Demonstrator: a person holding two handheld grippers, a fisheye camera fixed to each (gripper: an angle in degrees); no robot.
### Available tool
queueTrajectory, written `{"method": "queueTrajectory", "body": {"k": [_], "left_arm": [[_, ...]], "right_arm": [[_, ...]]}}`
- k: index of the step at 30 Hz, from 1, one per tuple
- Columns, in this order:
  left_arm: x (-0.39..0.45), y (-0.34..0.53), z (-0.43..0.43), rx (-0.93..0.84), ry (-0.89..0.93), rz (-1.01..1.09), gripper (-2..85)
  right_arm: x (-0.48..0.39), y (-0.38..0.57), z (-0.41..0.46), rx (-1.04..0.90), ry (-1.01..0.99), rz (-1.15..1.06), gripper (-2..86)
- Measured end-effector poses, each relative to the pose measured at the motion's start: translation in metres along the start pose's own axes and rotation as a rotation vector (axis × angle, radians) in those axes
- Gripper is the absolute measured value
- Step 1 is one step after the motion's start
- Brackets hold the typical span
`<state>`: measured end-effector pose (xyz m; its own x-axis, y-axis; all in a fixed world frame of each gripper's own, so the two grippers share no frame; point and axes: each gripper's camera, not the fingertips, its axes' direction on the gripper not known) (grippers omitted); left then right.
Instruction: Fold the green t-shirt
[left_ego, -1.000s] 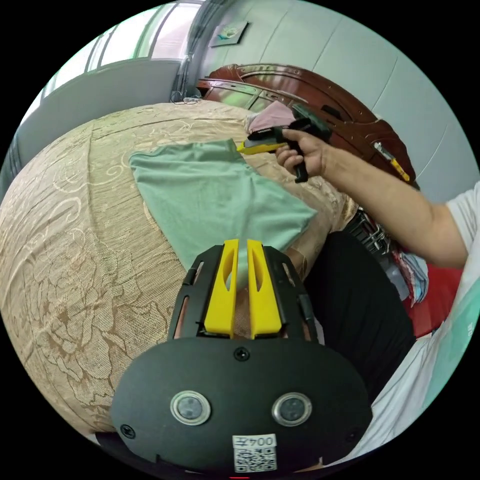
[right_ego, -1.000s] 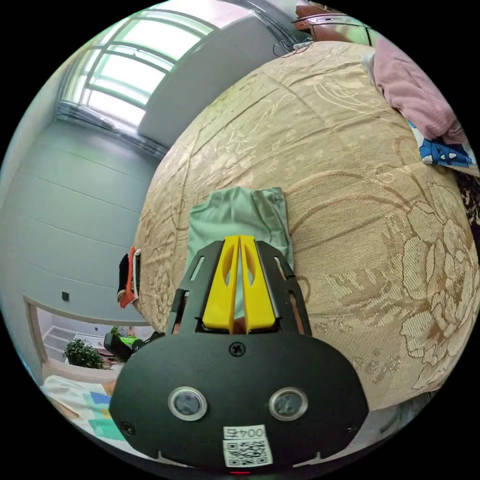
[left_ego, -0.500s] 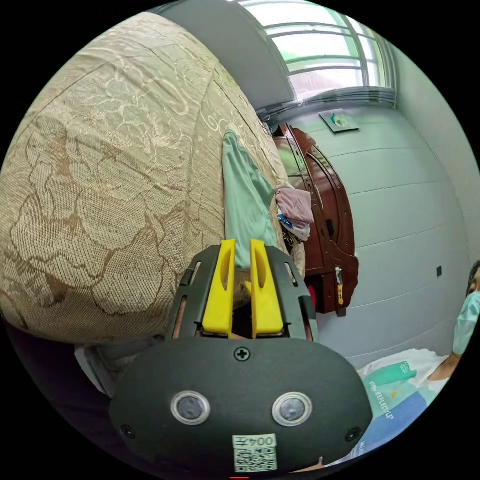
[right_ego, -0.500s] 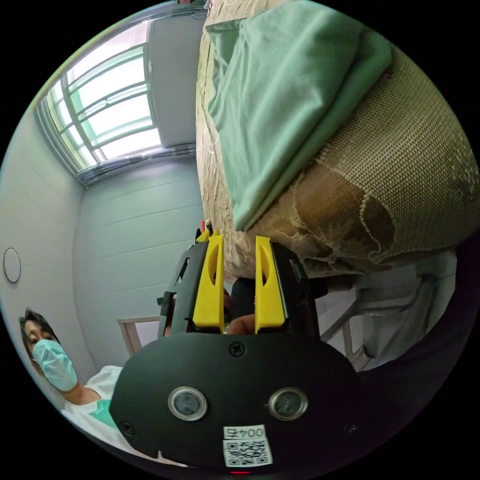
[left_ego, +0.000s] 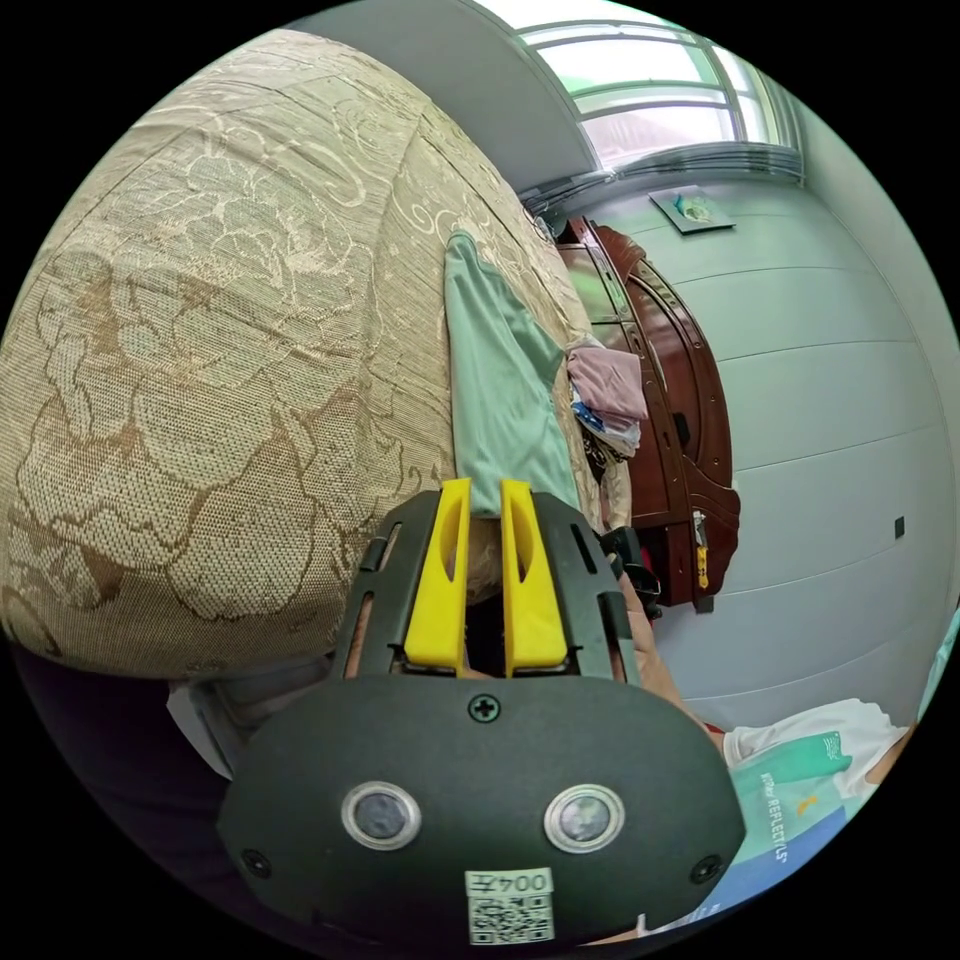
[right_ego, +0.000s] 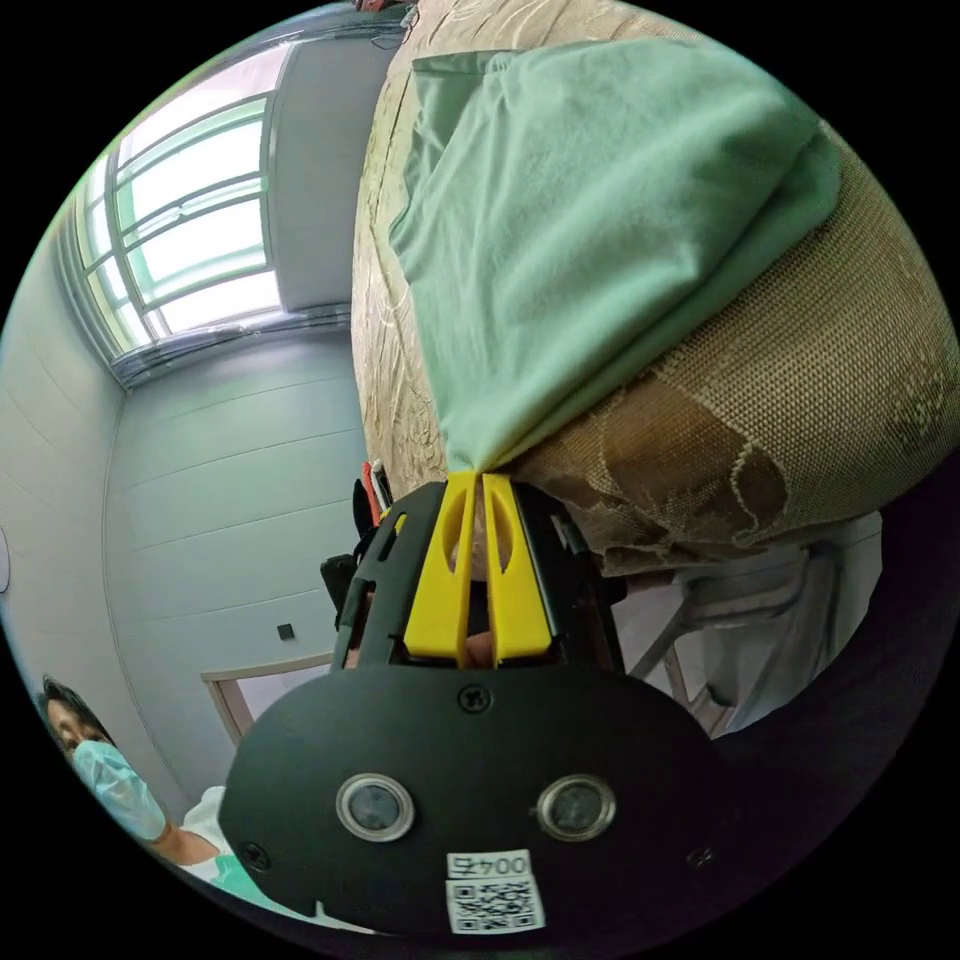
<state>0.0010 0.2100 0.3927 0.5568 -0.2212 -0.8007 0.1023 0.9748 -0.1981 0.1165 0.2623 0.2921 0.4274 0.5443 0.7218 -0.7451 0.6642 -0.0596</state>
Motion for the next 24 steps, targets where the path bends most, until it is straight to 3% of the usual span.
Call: {"method": "queueTrajectory", "body": {"k": [3,6,8,10,12,15,18,24], "left_arm": [[0.008,0.008,0.004,0.000,0.006,-0.007,3.6],[0.024,0.017,0.009,-0.006,-0.004,0.034,3.6],[0.043,0.024,0.016,-0.033,-0.073,0.134,3.7],[0.073,0.036,0.027,-0.069,-0.251,0.307,3.8],[0.119,0.061,0.051,-0.083,-0.535,0.576,4.0],[0.162,0.094,0.084,-0.071,-0.748,0.850,3.7],[0.183,0.112,0.112,-0.107,-0.811,0.948,3.1],[0.194,0.125,0.130,-0.127,-0.795,0.903,2.4]], "right_arm": [[-0.005,0.012,0.006,-0.031,-0.033,-0.012,1.0],[-0.044,0.041,0.009,-0.017,0.071,-0.249,4.0],[-0.089,0.075,0.019,0.028,0.373,-0.561,5.3],[-0.110,0.094,0.025,0.100,0.539,-0.698,5.2],[-0.122,0.099,0.021,0.148,0.553,-0.717,5.3],[-0.132,0.092,0.011,0.204,0.564,-0.681,6.1],[-0.138,0.087,0.002,0.235,0.570,-0.651,6.6],[-0.145,0.090,-0.001,0.240,0.576,-0.626,7.6]]}}
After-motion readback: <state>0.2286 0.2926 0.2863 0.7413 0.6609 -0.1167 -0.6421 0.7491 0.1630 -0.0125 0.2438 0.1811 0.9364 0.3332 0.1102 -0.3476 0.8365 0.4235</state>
